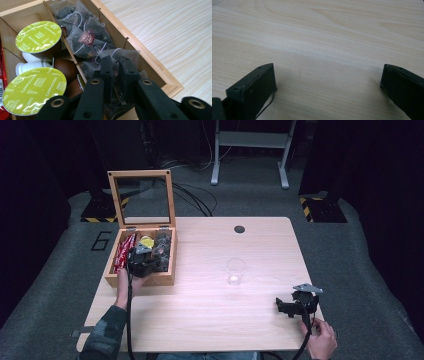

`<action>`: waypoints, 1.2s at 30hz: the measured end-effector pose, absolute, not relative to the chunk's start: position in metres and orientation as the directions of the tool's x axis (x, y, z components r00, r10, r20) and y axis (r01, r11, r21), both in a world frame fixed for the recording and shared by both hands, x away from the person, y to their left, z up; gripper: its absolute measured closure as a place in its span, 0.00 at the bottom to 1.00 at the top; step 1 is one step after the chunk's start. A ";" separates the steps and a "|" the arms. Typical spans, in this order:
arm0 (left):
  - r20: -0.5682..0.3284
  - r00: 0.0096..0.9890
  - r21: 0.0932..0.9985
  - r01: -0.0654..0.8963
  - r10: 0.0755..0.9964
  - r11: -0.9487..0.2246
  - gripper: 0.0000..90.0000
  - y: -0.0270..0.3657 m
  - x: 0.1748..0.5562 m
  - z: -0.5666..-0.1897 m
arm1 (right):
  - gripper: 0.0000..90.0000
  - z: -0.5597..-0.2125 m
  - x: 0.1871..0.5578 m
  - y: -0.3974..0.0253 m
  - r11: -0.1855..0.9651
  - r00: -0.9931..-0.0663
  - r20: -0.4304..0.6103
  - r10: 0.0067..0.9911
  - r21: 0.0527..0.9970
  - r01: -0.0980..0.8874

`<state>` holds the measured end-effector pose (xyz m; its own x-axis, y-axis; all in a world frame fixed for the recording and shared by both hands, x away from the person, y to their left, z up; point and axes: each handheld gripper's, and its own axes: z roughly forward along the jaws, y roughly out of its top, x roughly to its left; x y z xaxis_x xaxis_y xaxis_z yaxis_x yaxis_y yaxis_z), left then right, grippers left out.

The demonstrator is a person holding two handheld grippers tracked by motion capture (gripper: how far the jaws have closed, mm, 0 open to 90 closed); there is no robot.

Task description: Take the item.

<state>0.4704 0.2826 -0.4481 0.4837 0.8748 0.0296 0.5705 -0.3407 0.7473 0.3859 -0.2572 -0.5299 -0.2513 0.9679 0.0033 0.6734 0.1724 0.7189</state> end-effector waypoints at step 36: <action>0.039 0.467 0.819 0.492 0.883 -0.296 1.00 0.291 0.461 -0.428 | 0.00 -0.530 0.386 -0.258 0.180 -0.264 0.005 0.965 0.718 0.672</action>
<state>0.4608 0.2910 -0.4278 0.4674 0.8832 0.0388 0.4918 -0.2962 0.8188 0.3856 -0.2580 -0.5300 -0.2640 0.9645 0.0049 0.6718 0.1803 0.7185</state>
